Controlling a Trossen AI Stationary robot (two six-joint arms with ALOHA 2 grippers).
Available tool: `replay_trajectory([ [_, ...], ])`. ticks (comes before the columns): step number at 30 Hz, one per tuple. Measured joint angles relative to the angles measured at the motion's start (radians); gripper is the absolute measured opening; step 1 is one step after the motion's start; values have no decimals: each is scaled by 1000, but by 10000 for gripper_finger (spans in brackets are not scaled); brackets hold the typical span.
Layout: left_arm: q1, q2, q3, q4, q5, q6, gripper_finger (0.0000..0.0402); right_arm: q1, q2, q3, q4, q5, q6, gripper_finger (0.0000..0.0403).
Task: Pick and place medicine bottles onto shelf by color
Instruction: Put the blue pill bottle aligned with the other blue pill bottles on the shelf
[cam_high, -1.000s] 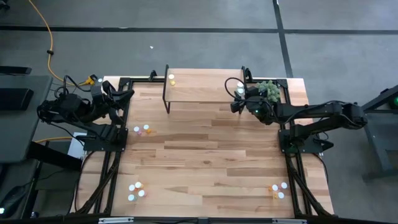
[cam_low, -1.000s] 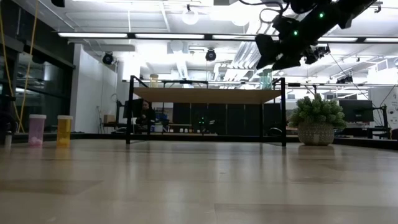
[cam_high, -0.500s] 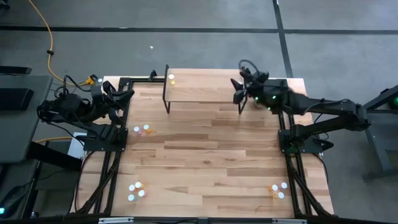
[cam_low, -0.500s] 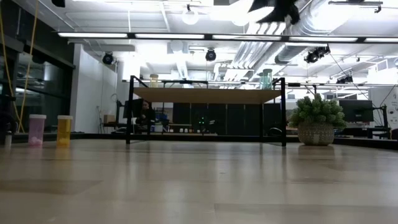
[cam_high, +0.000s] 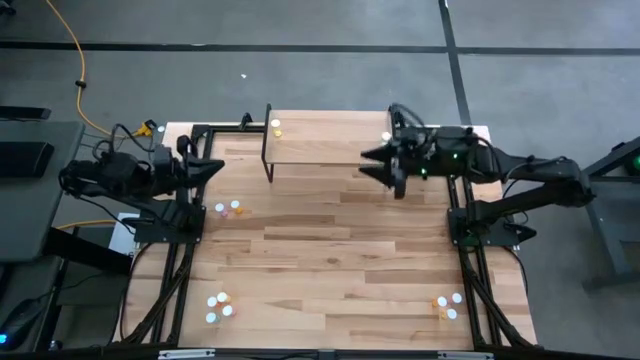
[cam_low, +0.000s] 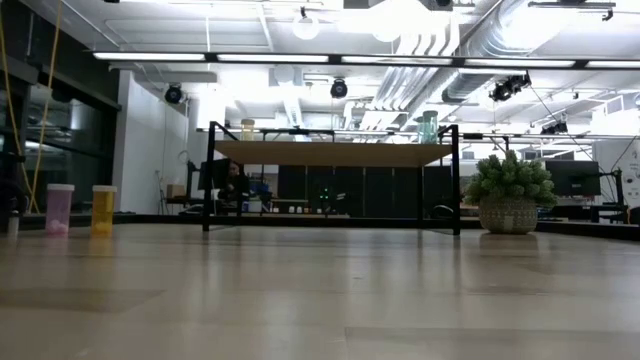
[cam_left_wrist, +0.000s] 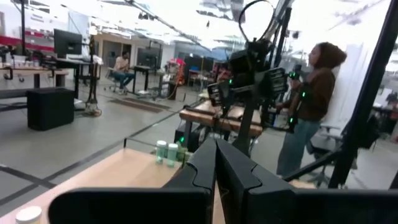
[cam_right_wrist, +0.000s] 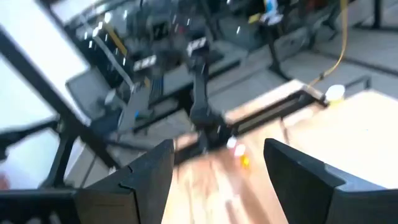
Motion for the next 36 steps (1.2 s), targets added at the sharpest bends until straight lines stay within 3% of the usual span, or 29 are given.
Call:
replay_trajectory([
  [14, 0, 190, 0, 101, -67, -100, 1, 76, 0, 0, -42, 3, -167, 240],
  [18, 0, 232, 0, 159, -67, -100, 2, 76, -2, 0, -38, 2, -161, 240],
  [21, -3, 274, 35, 115, -47, -116, 15, 76, -3, 0, -48, -2, -141, 240],
  [27, -47, 416, 269, -331, 148, -323, 94, 76, -3, 0, -62, -4, -107, 240],
  [31, -133, 550, 408, -656, 399, -501, 154, 76, -3, 0, -65, 4, -89, 240],
  [36, -345, 694, 456, -772, 643, -709, 202, 76, -3, 0, -90, 33, -81, 240],
])
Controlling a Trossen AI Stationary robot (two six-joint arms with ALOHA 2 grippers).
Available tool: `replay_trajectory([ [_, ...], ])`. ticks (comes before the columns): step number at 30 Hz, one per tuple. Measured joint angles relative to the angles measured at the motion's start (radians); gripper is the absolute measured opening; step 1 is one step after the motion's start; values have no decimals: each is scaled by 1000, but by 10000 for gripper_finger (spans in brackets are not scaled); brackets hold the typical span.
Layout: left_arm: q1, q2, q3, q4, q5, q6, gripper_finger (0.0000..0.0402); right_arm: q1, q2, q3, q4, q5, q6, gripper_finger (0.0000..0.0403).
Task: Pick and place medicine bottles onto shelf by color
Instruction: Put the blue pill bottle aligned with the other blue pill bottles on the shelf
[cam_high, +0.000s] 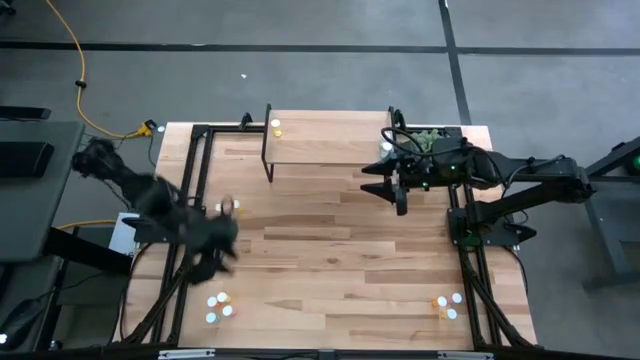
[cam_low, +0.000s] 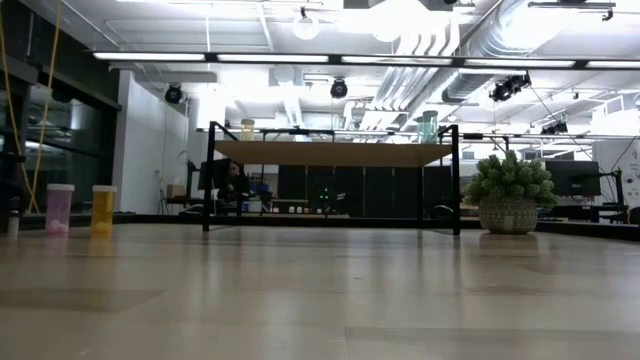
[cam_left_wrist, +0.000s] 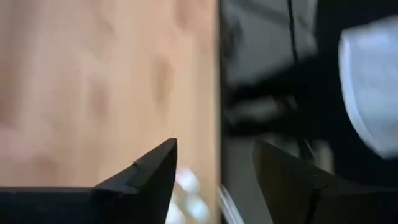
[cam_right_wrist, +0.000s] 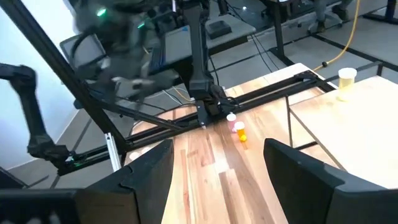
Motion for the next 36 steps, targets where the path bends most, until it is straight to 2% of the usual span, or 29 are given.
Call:
replay_trajectory([
  [3, -170, 77, 1, 0, 13, -130, 214, 0, 0, 0, -9, 23, 0, 240],
  [6, -345, 156, 1, 3, -41, -319, 218, 0, 0, 0, -23, 31, 0, 240],
  [10, -528, 279, 1, 39, -152, -564, 219, 0, 0, 0, -31, 31, 0, 240],
  [13, -610, 369, 1, 42, -264, -668, 219, 0, 0, 0, -33, 31, -5, 240],
  [16, -639, 448, 1, 40, -316, -688, 219, 0, 0, 0, -34, 31, -7, 240],
  [22, -621, 538, 1, 22, -299, -658, 218, 0, 0, 0, -34, 31, -25, 240],
  [28, -595, 555, 1, -77, -308, -665, 218, 0, 2, 0, -34, 33, -31, 240],
  [36, -619, 555, -3, -35, -310, -685, 218, 0, 2, 0, -43, 33, -32, 240],
])
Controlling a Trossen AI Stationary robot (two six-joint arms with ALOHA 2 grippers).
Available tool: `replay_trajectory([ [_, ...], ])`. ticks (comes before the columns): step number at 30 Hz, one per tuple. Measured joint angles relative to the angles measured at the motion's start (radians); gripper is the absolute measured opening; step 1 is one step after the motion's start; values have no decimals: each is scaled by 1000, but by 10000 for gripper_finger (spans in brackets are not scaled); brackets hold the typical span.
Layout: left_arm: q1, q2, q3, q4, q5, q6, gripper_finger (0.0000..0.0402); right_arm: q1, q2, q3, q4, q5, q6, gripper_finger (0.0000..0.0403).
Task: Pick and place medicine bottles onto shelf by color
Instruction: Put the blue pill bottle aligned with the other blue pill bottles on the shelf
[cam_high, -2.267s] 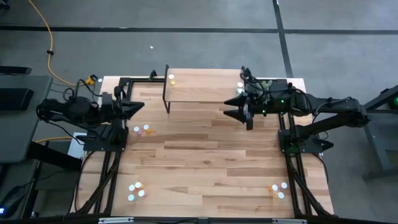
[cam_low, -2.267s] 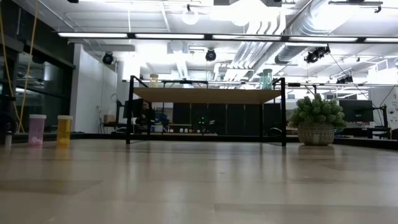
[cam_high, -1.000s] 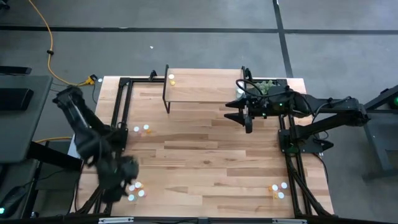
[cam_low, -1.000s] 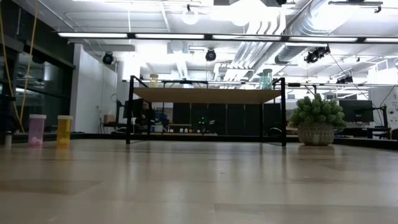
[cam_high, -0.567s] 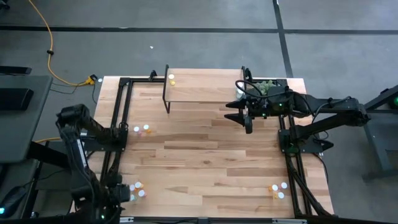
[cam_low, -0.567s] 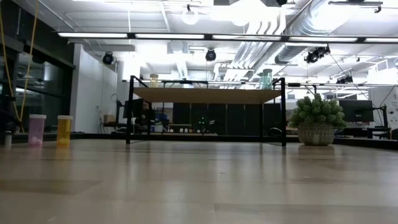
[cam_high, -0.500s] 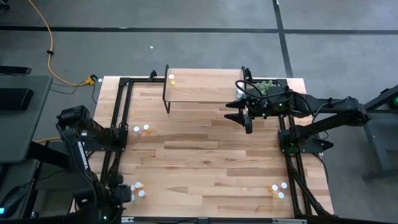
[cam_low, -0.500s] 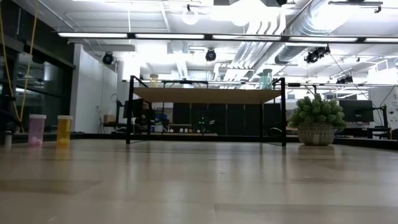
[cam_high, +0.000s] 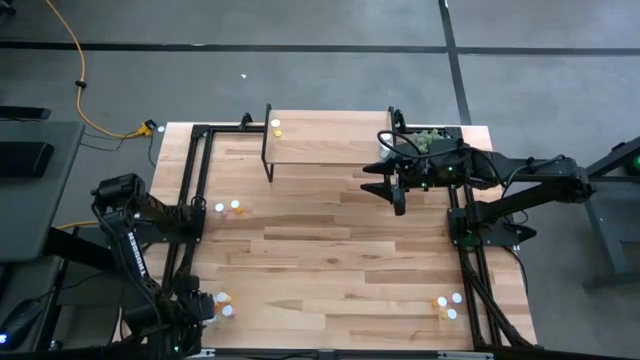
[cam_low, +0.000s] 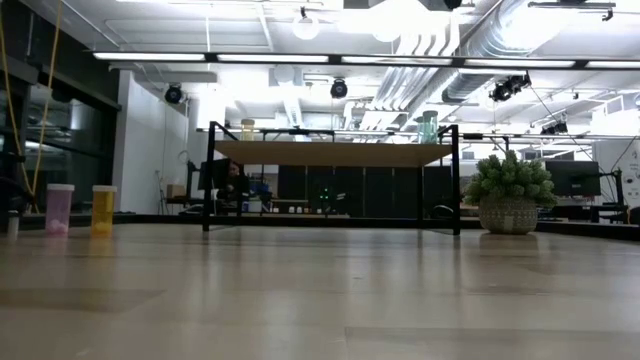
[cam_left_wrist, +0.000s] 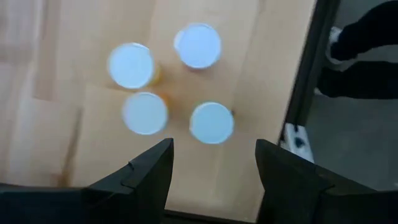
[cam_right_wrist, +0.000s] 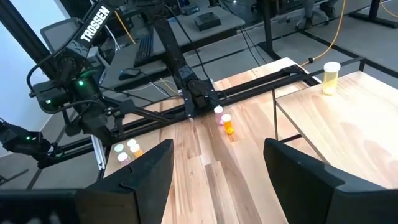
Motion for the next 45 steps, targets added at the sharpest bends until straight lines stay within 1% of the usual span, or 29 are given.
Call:
replay_trajectory([
  [5, -1, 17, -2, 4, -17, -64, 218, 0, 0, 0, -5, 22, -2, 240],
  [10, -1, 62, -3, 45, 35, -77, 218, 0, 0, 0, -21, 35, -2, 240],
  [14, 0, 83, -3, 50, 41, -119, 218, 0, 0, 0, -28, 35, 3, 240],
  [17, 1, 88, -3, 43, 25, -144, 218, 0, 0, 0, -28, 35, 6, 240],
  [24, 2, 87, -3, 44, -31, -147, 218, 0, 1, 0, -28, 35, 6, 240],
  [28, 2, 87, -3, 45, -72, -138, 218, 0, 1, 0, -28, 35, 6, 240],
  [34, 2, 87, -3, 51, -70, -97, 218, 0, 1, 0, -27, 36, 6, 240],
  [41, 4, 89, -3, 52, -77, -11, 218, 0, 0, 0, -27, 36, 6, 240],
  [45, 4, 89, -3, 52, -77, 4, 208, 0, 1, 0, -27, 36, 6, 240],
])
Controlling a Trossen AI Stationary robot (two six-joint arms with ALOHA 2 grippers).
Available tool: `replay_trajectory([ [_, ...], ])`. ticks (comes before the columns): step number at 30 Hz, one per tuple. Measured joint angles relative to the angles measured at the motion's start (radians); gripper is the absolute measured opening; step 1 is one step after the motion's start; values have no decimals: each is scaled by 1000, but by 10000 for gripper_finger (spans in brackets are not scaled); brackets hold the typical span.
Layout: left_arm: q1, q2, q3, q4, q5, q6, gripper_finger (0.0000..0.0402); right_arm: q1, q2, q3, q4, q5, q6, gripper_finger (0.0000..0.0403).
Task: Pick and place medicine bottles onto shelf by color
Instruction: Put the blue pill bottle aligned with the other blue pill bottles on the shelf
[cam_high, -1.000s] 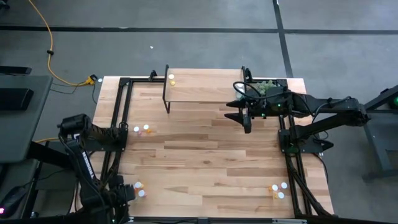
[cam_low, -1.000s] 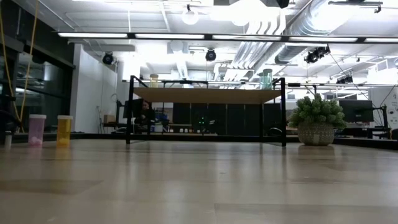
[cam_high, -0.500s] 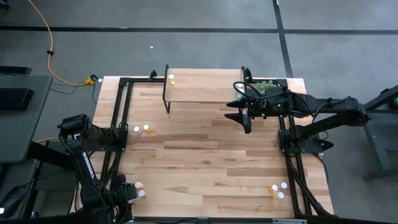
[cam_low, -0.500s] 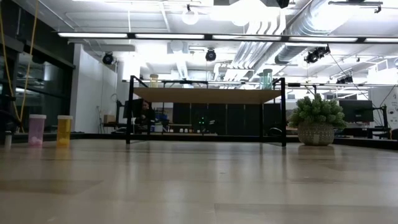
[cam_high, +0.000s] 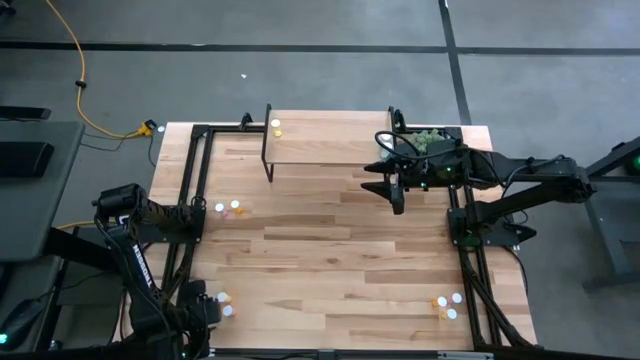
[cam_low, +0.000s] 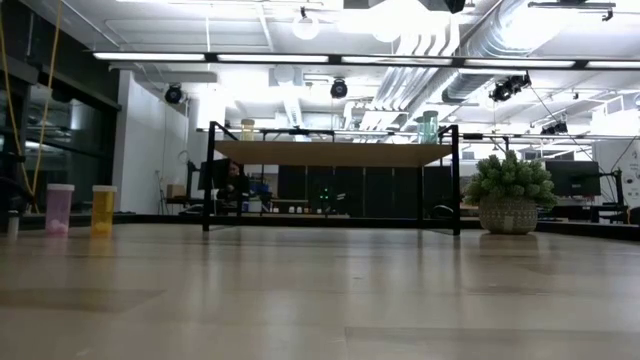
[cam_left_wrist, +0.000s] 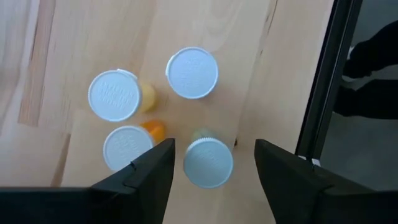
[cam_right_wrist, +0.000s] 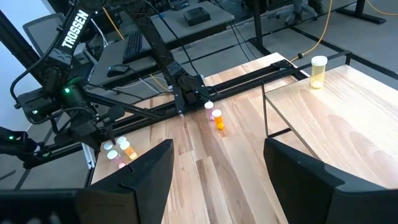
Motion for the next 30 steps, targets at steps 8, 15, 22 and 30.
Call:
replay_trajectory([
  [8, 0, 0, 0, 0, 4, 0, 169, 0, 0, 0, 0, 0, 3, 240],
  [15, 0, 7, 1, 0, 11, 22, 168, 0, 0, 0, 0, 0, 3, 240],
  [22, 10, 50, 1, 2, 88, 53, 168, 0, 0, 0, 0, 0, 3, 240],
  [30, 41, 39, 1, -2, 70, 53, 168, 0, 0, 0, 1, 0, 3, 240],
])
